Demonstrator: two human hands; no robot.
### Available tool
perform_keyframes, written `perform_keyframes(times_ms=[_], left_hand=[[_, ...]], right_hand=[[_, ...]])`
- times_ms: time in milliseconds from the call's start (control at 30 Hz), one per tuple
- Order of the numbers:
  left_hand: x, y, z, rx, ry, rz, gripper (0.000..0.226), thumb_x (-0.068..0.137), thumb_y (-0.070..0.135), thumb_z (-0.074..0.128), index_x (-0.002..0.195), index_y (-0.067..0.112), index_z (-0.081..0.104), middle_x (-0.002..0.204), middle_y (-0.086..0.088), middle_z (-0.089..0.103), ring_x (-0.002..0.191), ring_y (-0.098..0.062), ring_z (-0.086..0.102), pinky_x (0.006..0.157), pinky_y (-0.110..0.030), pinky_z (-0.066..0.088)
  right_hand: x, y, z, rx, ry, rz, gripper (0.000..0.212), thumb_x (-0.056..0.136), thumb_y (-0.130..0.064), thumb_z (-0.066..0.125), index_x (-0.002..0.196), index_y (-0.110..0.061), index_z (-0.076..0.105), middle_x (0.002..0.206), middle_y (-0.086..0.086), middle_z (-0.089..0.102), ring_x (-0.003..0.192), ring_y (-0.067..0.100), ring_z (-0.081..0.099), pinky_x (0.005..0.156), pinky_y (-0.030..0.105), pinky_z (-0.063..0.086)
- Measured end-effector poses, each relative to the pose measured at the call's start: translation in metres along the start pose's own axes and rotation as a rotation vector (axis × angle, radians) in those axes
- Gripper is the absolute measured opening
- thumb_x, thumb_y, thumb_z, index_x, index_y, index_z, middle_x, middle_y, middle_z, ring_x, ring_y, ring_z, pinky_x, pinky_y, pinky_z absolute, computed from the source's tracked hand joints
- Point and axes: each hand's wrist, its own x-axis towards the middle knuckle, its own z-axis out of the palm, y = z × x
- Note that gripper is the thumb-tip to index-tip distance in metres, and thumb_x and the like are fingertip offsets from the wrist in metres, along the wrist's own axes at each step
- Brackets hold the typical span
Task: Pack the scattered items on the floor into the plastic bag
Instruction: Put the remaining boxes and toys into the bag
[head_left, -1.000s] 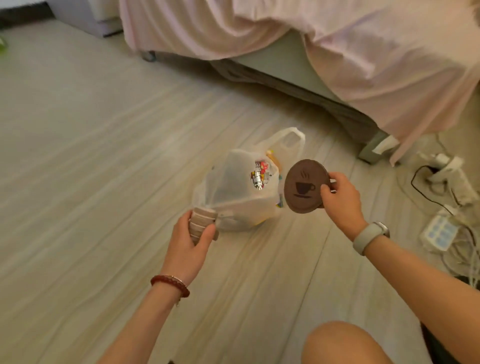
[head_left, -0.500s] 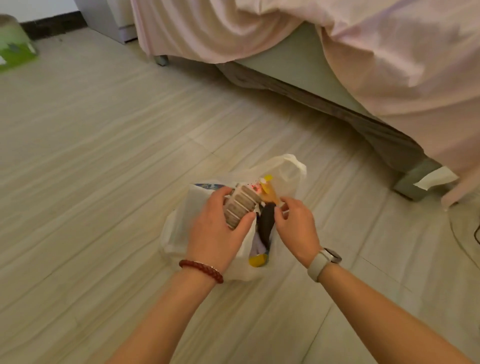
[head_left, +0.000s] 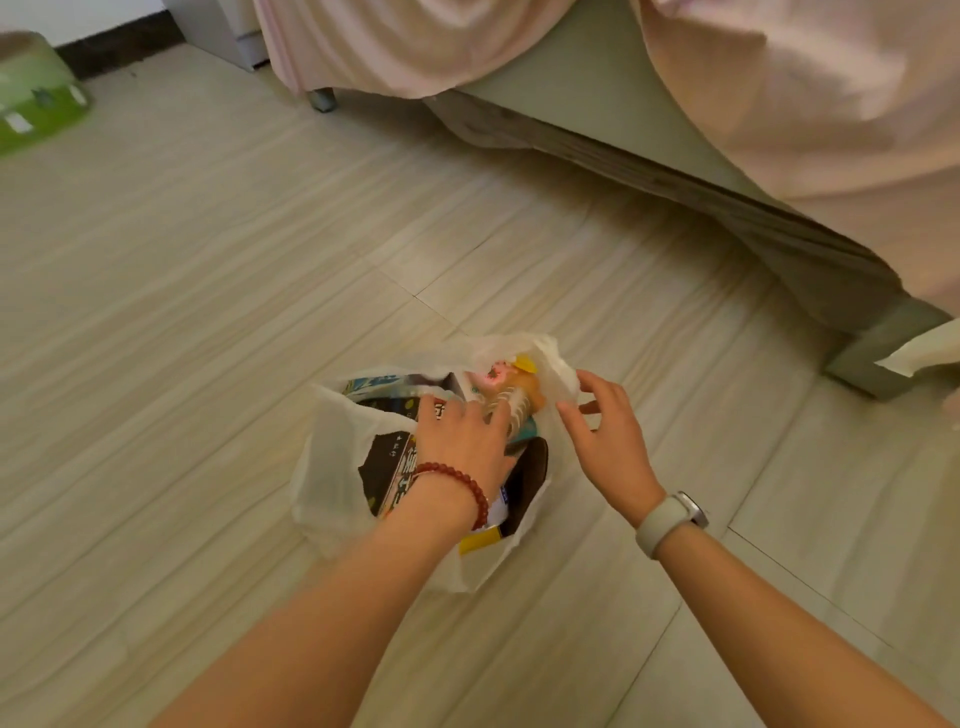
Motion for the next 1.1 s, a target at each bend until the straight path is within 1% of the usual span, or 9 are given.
perform_keyframes(times_ms=[100,167,233,367,633,800,867,933,1100], left_hand=[[-0.023,-0.007,0.012,-0.060,0.088,0.027,0.061,0.088,0.044,0.044,0.140,0.024,0.019,0.143,-0.006,0.038,0.132,-0.027,0.035,0.110,-0.052,0.016],[-0.040,-0.013,0.014,-0.067,0.258,0.054,0.048,0.083,0.039,0.052,0.127,0.022,0.046,0.129,-0.005,0.055,0.123,-0.023,0.048,0.108,-0.049,0.028],[-0.057,-0.023,0.013,-0.090,0.419,0.052,0.034,0.080,0.034,0.047,0.107,0.020,0.063,0.115,-0.003,0.066,0.113,-0.020,0.058,0.101,-0.044,0.040],[-0.101,-0.064,0.016,-0.146,0.599,0.034,0.035,0.078,0.028,0.043,0.107,0.017,0.059,0.116,-0.007,0.065,0.114,-0.025,0.058,0.097,-0.043,0.033],[-0.222,-0.196,0.024,-0.158,0.547,-0.212,0.043,0.079,0.033,0.039,0.113,0.014,0.057,0.119,-0.013,0.062,0.111,-0.032,0.059,0.089,-0.047,0.046],[-0.342,-0.270,0.093,-0.280,0.412,-0.463,0.049,0.081,0.036,0.035,0.119,0.011,0.054,0.123,-0.016,0.058,0.110,-0.036,0.056,0.087,-0.049,0.047],[-0.389,-0.278,0.141,-0.381,0.387,-0.611,0.044,0.086,0.032,0.043,0.124,0.012,0.051,0.129,-0.015,0.054,0.117,-0.035,0.050,0.093,-0.048,0.043],[-0.431,-0.274,0.194,-0.511,0.356,-0.774,0.042,0.087,0.023,0.053,0.127,0.010,0.048,0.133,-0.015,0.050,0.123,-0.033,0.045,0.099,-0.047,0.039],[-0.515,-0.234,0.308,-0.751,0.123,-1.172,0.053,0.089,0.033,0.049,0.137,0.016,0.034,0.148,-0.009,0.031,0.136,-0.028,0.024,0.110,-0.046,0.027]], right_hand=[[-0.004,-0.006,0.004,0.002,0.043,-0.002,0.045,0.092,-0.025,0.050,0.134,-0.016,0.039,0.133,0.006,0.045,0.119,0.021,0.047,0.101,0.038,0.043],[-0.014,-0.014,0.006,-0.148,0.141,-0.120,0.048,0.092,-0.019,0.050,0.137,-0.010,0.036,0.139,0.012,0.042,0.129,0.026,0.037,0.110,0.039,0.033],[-0.029,-0.028,0.013,-0.265,0.210,-0.290,0.049,0.089,-0.017,0.048,0.137,-0.008,0.036,0.140,0.014,0.041,0.131,0.025,0.032,0.112,0.042,0.029],[-0.060,-0.061,0.043,-0.267,0.135,-0.576,0.042,0.087,-0.015,0.045,0.129,-0.008,0.045,0.134,0.014,0.049,0.129,0.021,0.033,0.108,0.053,0.033],[-0.132,-0.156,0.138,-0.293,-0.011,-0.980,0.034,0.085,-0.012,0.041,0.118,-0.010,0.050,0.126,0.013,0.058,0.125,0.026,0.040,0.113,0.052,0.020],[-0.219,-0.177,0.229,-0.547,-0.559,-1.252,0.040,0.082,-0.018,0.037,0.118,-0.008,0.053,0.122,0.015,0.060,0.116,0.035,0.055,0.098,0.044,0.047],[-0.258,-0.166,0.263,-0.725,-0.895,-1.262,0.042,0.089,-0.016,0.036,0.130,-0.009,0.043,0.135,0.014,0.049,0.126,0.033,0.044,0.104,0.043,0.041],[-0.296,-0.150,0.299,-0.868,-1.139,-1.130,0.045,0.094,-0.018,0.035,0.138,-0.012,0.031,0.143,0.011,0.037,0.131,0.030,0.034,0.106,0.044,0.035],[-0.377,-0.090,0.368,-0.868,-1.173,-0.782,0.050,0.094,-0.026,0.041,0.140,-0.013,0.025,0.147,0.009,0.031,0.134,0.028,0.028,0.105,0.043,0.036]])
